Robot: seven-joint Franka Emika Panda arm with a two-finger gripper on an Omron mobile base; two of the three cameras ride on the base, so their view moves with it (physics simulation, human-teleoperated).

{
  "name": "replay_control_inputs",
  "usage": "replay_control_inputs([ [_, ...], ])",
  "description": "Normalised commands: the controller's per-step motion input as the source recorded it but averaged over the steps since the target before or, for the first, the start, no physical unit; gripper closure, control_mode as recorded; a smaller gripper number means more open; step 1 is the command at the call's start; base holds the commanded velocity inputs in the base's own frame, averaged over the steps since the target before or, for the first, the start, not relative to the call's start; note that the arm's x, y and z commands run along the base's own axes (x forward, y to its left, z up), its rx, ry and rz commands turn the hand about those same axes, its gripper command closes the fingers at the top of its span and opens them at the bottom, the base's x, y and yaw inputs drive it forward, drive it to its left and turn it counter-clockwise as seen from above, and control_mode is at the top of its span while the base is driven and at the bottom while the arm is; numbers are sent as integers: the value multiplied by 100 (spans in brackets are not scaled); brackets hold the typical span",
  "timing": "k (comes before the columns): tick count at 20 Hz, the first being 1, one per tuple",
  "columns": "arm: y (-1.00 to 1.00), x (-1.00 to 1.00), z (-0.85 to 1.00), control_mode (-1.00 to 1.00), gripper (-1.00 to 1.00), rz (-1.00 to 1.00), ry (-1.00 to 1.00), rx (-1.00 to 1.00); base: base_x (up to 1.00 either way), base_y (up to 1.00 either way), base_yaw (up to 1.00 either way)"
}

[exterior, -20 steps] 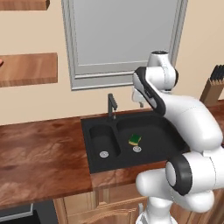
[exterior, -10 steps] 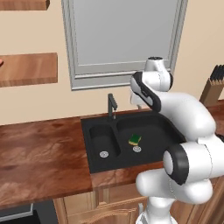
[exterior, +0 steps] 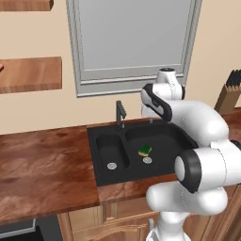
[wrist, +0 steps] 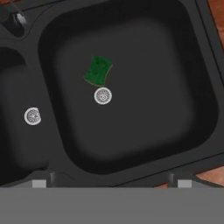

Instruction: Pick up the bar soap and sponge from the sink, and place them back in the shelves.

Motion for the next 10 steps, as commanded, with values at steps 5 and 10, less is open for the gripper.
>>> replay_control_inputs([
  [5, -12, 5, -14, -100, -100, 0, 4, 1, 0, 0, 0],
  [10, -1, 11, -28, -100, -100, 0, 5, 0, 0, 0, 0],
])
